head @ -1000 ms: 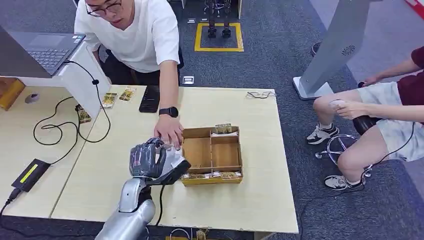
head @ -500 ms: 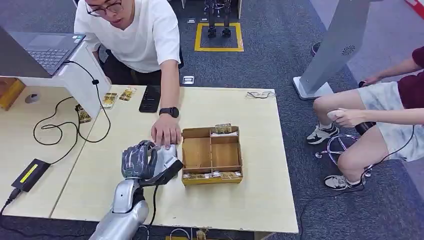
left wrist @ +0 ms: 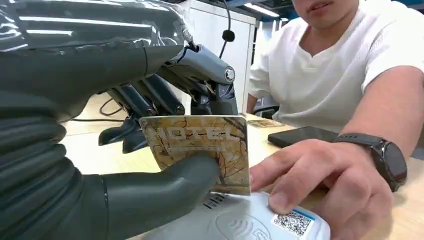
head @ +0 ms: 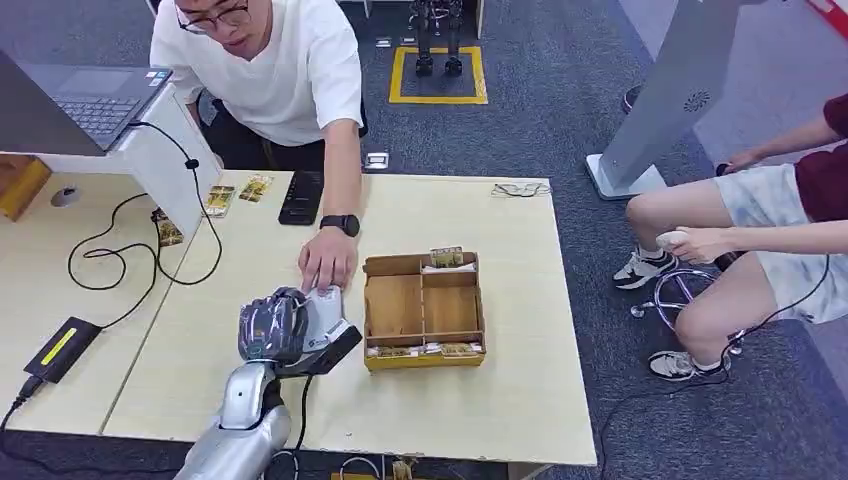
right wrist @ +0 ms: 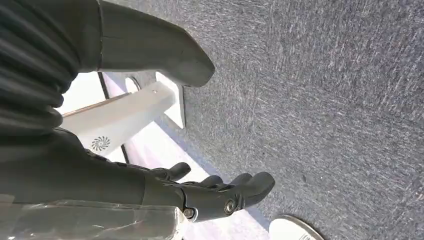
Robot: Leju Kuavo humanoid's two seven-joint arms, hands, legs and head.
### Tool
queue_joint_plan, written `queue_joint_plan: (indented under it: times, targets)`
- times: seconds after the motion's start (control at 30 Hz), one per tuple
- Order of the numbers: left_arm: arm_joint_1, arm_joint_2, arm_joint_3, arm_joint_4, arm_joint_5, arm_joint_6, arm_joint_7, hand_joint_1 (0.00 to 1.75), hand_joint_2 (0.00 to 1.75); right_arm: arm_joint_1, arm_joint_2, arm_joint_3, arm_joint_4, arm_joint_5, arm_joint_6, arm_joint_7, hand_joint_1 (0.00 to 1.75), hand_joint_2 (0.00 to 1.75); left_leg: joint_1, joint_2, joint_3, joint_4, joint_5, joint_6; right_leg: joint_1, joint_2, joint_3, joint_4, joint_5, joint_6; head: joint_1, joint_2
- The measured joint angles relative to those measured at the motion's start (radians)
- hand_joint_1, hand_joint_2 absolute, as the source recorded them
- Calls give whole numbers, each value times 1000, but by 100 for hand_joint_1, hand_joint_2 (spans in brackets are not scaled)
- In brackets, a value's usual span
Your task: Pass the card to the sensor for recognition and then transmit it.
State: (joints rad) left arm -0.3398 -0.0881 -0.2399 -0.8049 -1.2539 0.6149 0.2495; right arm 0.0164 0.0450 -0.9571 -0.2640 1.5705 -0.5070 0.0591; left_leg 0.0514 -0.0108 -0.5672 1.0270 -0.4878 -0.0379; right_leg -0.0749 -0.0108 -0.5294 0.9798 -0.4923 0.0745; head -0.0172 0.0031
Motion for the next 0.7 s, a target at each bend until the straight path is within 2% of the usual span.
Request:
queue_joint_plan:
  times: [0.33,0.5,0.63,0.7]
  targets:
    - [-2,7,3,19,-19,-62,17,175,175,2,0,10,-1,0,6,6,0,175,0,0,1,0,0,0,0,0,1,0,0,0,0,0]
    - [-8,6,3,25,-25,-127,17,175,175,1,0,15,-3,0,6,7,0,175,0,0,2,0,1,0,0,0,3,0,1,0,0,0]
    - [-23,5,3,34,5,-204,5,175,175,1,-1,24,-5,0,6,17,0,175,0,0,4,-1,1,0,0,-1,5,0,1,0,0,0]
    - [-30,5,3,41,12,-219,-3,175,175,0,-1,29,-6,0,6,19,0,175,0,0,7,-1,1,0,0,-1,8,0,1,0,0,0]
